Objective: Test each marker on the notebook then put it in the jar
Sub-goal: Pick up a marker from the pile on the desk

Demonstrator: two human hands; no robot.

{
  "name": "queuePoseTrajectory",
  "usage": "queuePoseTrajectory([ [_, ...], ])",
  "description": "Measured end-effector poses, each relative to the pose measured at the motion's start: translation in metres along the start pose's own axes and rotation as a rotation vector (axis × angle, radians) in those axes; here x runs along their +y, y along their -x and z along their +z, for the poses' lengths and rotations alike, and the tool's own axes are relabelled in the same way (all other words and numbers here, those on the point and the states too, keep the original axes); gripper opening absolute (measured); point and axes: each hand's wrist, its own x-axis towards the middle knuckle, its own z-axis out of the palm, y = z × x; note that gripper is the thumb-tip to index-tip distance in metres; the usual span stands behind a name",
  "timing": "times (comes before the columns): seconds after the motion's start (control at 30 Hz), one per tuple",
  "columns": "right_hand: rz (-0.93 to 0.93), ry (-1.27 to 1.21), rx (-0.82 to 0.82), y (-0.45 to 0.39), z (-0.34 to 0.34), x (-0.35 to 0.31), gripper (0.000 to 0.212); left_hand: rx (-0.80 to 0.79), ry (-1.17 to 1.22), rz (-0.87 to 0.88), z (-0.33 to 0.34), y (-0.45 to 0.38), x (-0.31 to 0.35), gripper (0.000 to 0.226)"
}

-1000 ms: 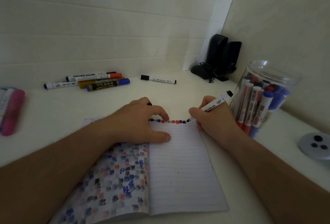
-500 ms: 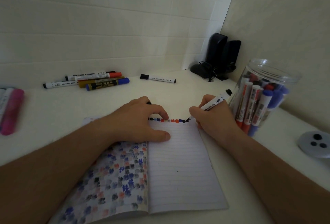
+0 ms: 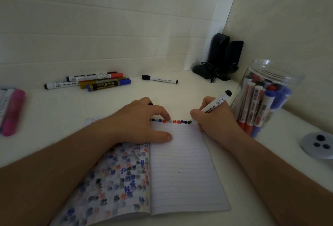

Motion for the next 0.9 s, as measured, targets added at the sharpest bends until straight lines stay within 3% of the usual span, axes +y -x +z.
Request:
queuePoseTrajectory([
  [0.47, 0.006, 0.006, -0.008, -0.001, 0.001, 0.002, 0.029, -0.006, 0.003, -0.006, -0.001, 0.001, 0.003, 0.054],
  [0.57, -0.051, -0.013, 0.054, 0.002, 0.002, -0.001, 0.031, 0.004, -0.015, 0.006, -0.001, 0.004, 0.003, 0.051],
  [0.67, -0.151, -0.244, 0.059, 0.006, 0.000, -0.009, 0.026, 0.162, 0.038, 0.055, 0.002, 0.005, 0.007, 0.043],
  [0.8, -0.087, -0.703, -0.184, 0.013, -0.004, -0.015, 0.003, 0.369, 0.196, 0.066, -0.005, 0.003, 0.010, 0.033],
  [0.9, 0.031, -0.866, -0.350, 0.015, -0.009, -0.015, 0.031, 0.364, 0.327, 0.056, -0.009, 0.004, 0.013, 0.020],
])
